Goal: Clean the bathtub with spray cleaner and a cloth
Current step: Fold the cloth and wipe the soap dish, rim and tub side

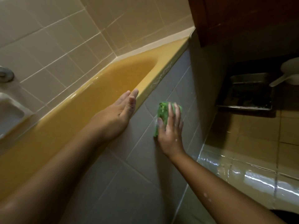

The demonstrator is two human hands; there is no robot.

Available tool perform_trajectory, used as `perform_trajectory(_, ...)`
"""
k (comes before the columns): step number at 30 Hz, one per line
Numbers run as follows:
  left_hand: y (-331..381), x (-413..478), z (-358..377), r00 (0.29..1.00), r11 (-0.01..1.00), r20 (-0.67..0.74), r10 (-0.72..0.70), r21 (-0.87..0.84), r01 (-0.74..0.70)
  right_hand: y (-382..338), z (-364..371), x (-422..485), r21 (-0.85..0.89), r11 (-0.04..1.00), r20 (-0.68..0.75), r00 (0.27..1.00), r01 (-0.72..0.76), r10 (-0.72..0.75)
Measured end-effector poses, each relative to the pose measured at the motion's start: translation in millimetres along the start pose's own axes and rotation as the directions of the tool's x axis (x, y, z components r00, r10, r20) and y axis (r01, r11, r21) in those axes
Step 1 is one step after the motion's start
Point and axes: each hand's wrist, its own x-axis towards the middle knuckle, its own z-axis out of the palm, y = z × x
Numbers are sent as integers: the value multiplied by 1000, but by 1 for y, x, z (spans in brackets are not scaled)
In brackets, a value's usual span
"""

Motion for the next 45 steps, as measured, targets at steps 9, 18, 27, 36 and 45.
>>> perform_trajectory(9,2,5,5,1000,997,-24,18,81,-16,124,13,-68,48,609,118,610,-792,784)
perform_trajectory(18,2,16,5,998,994,-44,46,98,-42,177,30,-114,91,216,79,223,-972,972)
perform_trajectory(27,14,15,8,999,981,-39,-6,193,13,69,0,-66,265,456,164,506,-849,847)
perform_trajectory(36,24,19,7,997,967,-56,-50,248,63,-3,-111,-32,325,661,360,734,-677,575)
perform_trajectory(45,69,-4,33,970,923,-241,-44,362,132,-4,-162,-31,322,699,420,758,-638,499)
